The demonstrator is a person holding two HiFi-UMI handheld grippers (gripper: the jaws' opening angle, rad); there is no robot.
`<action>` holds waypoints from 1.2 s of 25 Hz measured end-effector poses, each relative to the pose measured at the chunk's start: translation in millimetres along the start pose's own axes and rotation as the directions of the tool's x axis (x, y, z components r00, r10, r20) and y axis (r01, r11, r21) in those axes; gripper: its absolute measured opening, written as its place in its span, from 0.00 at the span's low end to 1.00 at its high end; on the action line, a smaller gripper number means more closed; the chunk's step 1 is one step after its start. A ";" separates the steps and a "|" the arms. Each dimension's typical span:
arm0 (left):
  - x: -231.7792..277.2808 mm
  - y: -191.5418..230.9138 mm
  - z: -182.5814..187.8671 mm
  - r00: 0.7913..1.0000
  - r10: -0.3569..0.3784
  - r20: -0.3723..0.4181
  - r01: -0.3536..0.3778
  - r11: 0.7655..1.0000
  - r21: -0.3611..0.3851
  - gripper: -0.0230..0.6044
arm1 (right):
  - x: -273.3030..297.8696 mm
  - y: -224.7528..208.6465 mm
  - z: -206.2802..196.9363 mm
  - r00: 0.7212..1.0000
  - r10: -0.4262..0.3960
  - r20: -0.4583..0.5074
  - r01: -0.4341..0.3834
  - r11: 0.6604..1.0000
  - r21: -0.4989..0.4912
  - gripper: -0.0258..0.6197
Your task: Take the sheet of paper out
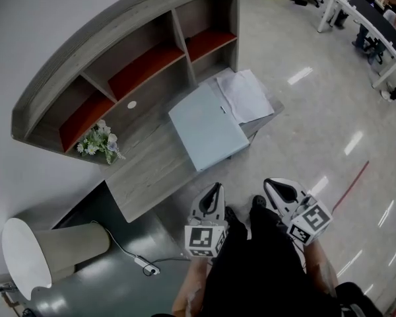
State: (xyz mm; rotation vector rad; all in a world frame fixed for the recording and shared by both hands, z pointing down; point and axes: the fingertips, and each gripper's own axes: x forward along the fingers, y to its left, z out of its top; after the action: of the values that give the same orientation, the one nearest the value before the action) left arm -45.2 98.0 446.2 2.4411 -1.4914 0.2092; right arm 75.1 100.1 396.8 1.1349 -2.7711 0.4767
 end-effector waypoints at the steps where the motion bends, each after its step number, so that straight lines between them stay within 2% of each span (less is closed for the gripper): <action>1: 3.2 0.3 -1.8 1.000 -0.002 -0.007 0.002 1.000 0.007 0.06 | 1.1 -2.3 -1.5 1.000 -0.006 -0.009 0.006 1.000 0.003 0.06; 7: 25.6 5.3 -8.5 0.999 0.024 -0.029 -0.024 1.000 0.015 0.06 | 11.8 -16.3 1.2 1.000 0.012 -0.026 -0.012 1.000 -0.001 0.06; 13: 63.7 3.4 -15.1 0.996 0.040 -0.083 -0.033 0.997 0.076 0.07 | 34.4 -45.2 22.9 0.999 0.053 -0.004 -0.053 0.999 -0.010 0.06; 18: 104.7 0.7 -29.3 0.988 0.035 -0.147 -0.020 0.994 0.107 0.17 | 52.8 -81.3 36.7 0.998 0.068 -0.002 -0.068 0.998 -0.002 0.06; 21: 125.4 0.3 -38.4 0.981 0.049 -0.190 -0.020 0.989 0.150 0.20 | 63.6 -102.3 44.5 0.996 0.090 -0.010 -0.090 0.996 0.001 0.06; 26: 157.6 3.3 -66.8 0.957 0.106 -0.270 -0.041 0.971 0.235 0.27 | 81.7 -135.5 48.6 0.991 0.129 -0.039 -0.130 0.992 -0.007 0.06; 28: 170.5 4.7 -72.7 0.947 0.142 -0.287 -0.053 0.954 0.295 0.30 | 88.5 -147.6 48.2 0.988 0.147 -0.050 -0.147 0.989 -0.004 0.06; 30: 181.8 4.2 -76.6 0.937 0.179 -0.300 -0.060 0.928 0.369 0.33 | 93.9 -158.1 45.9 0.983 0.169 -0.070 -0.168 0.986 0.006 0.06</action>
State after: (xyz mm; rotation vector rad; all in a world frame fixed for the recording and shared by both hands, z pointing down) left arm 35.9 -34.8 567.5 2.4088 -1.5568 0.9413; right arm 119.3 -83.5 412.7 0.8694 -2.8183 0.5229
